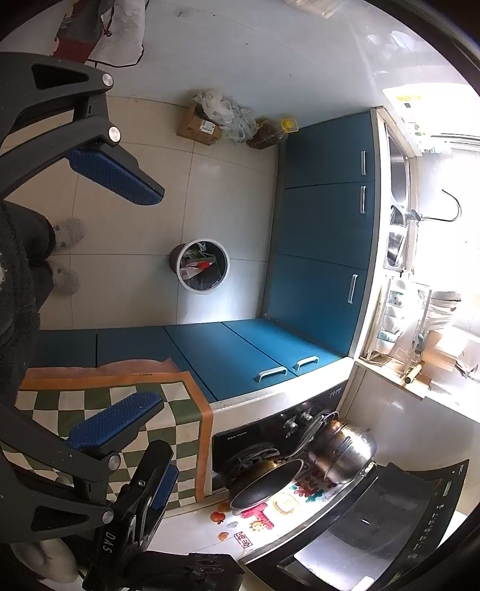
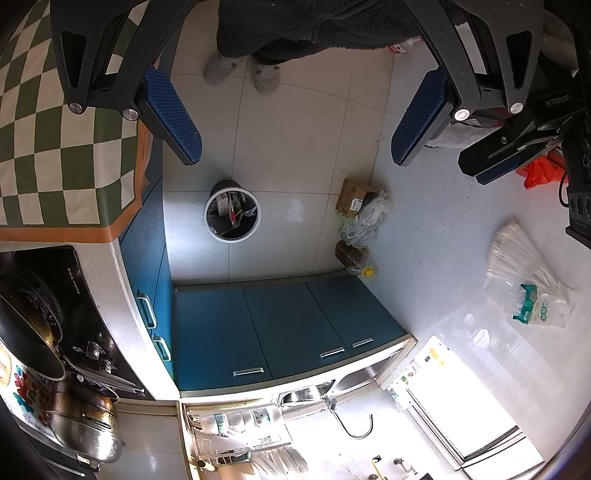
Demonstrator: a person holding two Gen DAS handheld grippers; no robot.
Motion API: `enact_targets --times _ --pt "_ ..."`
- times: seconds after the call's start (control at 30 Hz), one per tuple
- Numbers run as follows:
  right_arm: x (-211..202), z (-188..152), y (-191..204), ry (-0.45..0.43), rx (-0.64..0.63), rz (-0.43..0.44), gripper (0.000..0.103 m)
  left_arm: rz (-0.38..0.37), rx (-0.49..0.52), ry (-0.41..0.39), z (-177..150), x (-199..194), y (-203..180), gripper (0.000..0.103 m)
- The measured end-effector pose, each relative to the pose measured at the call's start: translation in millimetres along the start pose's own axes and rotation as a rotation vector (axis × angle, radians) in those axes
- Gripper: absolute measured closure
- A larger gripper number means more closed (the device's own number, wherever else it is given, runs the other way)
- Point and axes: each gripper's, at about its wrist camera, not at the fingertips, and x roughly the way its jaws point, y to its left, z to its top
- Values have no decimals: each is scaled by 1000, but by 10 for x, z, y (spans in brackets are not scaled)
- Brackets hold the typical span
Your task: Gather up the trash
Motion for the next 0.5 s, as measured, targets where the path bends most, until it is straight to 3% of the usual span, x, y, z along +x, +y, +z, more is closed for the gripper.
enact_targets --times 0.5 --pt "2 17 -18 2 0 3 0 3 -3 0 -7 3 -44 0"
